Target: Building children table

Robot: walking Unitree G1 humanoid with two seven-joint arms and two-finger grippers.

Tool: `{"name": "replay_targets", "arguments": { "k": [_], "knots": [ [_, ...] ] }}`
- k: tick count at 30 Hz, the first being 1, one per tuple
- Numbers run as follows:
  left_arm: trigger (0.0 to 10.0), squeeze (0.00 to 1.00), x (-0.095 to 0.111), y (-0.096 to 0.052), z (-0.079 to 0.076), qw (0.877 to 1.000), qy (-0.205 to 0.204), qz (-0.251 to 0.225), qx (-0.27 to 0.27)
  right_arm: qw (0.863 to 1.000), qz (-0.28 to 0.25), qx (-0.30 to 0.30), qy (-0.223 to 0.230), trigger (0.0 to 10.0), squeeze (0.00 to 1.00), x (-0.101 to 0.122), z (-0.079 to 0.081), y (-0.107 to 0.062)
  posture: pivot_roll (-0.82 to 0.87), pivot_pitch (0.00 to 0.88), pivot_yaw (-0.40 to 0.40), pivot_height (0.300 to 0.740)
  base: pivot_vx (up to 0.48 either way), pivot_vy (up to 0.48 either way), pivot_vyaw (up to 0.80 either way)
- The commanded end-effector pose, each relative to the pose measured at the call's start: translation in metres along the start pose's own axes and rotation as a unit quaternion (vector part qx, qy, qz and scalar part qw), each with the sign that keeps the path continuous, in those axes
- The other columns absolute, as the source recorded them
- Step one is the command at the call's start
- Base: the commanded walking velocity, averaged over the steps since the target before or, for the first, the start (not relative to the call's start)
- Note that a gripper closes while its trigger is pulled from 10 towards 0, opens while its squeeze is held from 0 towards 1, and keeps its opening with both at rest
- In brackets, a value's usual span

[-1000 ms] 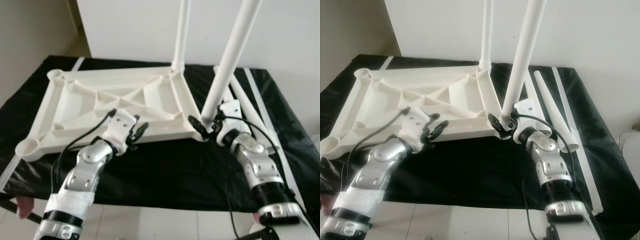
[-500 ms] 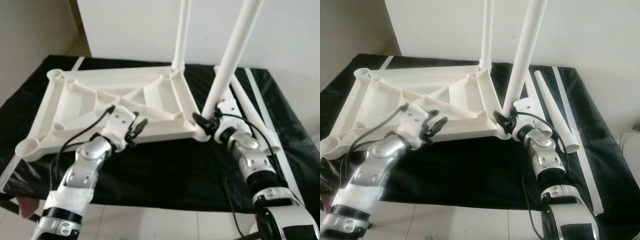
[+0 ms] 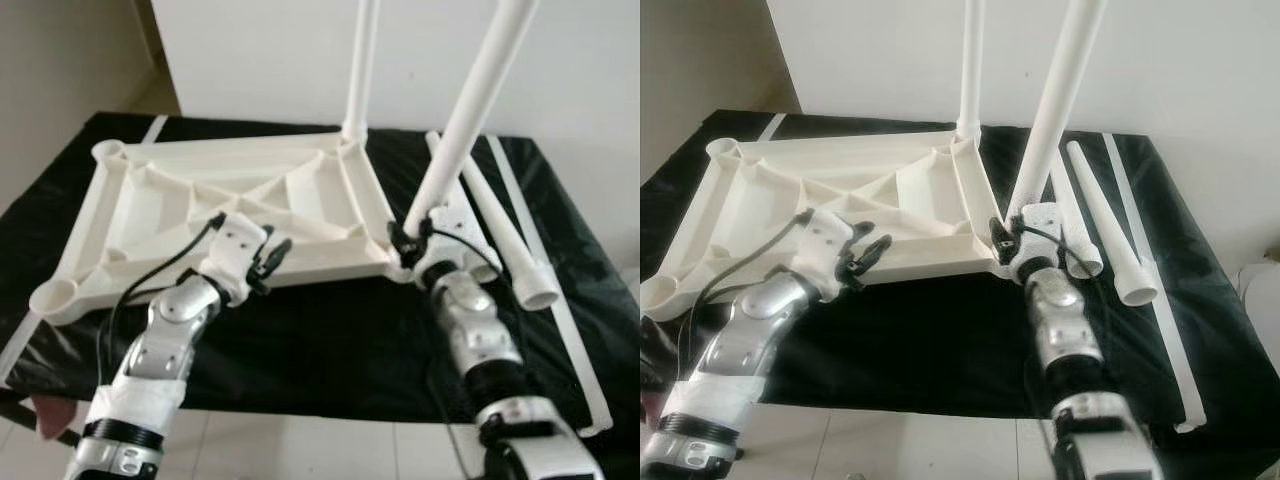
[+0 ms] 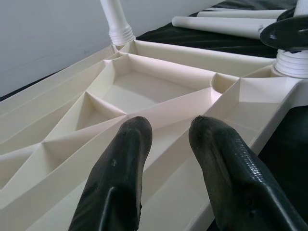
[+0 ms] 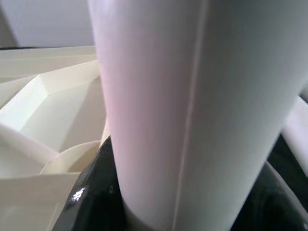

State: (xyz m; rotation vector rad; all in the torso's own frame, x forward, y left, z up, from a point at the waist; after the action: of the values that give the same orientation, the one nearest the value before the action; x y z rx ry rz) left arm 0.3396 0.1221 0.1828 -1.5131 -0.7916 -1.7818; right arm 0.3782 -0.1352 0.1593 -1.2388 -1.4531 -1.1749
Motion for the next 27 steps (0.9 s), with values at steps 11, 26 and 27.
{"name": "replay_targets", "arguments": {
  "k": [11,26,27],
  "knots": [
    [10.0,0.00,-0.004,-0.004,-0.001,1.000,0.002,0.008,0.005,0.993,0.042,-0.101,0.037,10.0,0.00,-0.009,0.019,-0.014,-0.04,0.127,-0.021,0.740,0.000,0.000,0.00],
    [10.0,0.00,-0.004,-0.005,-0.001,1.000,0.000,0.008,0.009,0.999,-0.027,-0.009,0.041,10.0,1.00,0.009,0.003,-0.014,-0.04,0.129,-0.021,0.740,0.000,0.000,0.00],
    [10.0,0.00,-0.004,-0.005,-0.002,1.000,-0.001,0.009,0.008,0.999,-0.037,0.030,0.026,10.0,0.00,0.012,-0.001,-0.011,-0.05,0.130,-0.021,0.740,0.000,0.000,0.00]
  ]
}}
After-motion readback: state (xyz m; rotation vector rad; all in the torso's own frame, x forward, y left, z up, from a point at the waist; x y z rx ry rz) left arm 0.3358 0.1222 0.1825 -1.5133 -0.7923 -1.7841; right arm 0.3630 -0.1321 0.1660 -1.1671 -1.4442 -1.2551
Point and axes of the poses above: a point about 5 cm out from each wrist's last joint towards the gripper, its own y axis pointing out of the wrist towards the gripper, its own x axis along the axis of the wrist's last joint, z = x × y, the point moved 2 cm from there along y, pointing out of the wrist towards the gripper, and after that the axes turned 13 degrees about -y, right-handed, at the moved point
